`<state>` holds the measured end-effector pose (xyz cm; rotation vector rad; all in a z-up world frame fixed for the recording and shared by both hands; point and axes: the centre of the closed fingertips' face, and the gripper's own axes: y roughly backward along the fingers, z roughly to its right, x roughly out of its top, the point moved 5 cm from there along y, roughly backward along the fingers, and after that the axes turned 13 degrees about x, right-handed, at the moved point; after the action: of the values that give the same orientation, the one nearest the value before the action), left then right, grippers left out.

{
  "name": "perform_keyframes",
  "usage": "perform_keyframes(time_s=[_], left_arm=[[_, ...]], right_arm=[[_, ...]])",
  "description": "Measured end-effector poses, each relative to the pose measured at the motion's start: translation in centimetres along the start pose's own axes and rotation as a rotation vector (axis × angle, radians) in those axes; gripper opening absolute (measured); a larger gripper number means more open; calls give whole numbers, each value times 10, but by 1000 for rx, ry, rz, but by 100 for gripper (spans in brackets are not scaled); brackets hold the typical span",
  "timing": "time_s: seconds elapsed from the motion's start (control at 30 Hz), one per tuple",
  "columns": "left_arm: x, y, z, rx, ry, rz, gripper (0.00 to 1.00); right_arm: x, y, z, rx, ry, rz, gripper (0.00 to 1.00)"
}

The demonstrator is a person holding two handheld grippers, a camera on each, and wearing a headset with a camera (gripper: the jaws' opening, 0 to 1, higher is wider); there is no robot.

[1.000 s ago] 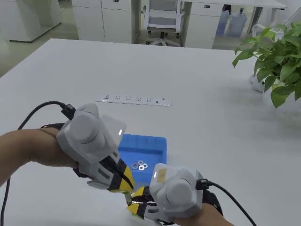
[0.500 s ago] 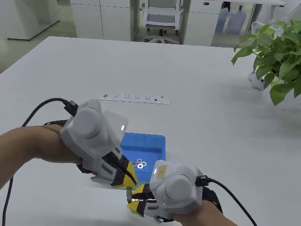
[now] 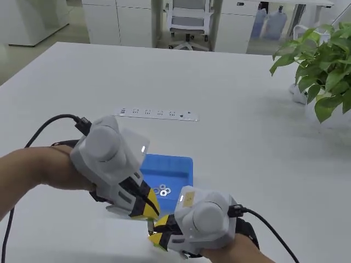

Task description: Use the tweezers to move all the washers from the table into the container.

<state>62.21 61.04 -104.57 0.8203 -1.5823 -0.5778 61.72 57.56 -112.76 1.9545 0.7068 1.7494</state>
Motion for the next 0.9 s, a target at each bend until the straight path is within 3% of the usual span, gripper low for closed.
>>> perform_keyframes(time_s=[0.3, 0.9], left_arm=[[2, 3, -3, 4, -6, 4, 5], [20, 22, -10, 16, -1, 46, 5]], right_arm=[[4, 3, 1, -18, 2, 9, 9], [22, 23, 1, -52, 26, 24, 9]])
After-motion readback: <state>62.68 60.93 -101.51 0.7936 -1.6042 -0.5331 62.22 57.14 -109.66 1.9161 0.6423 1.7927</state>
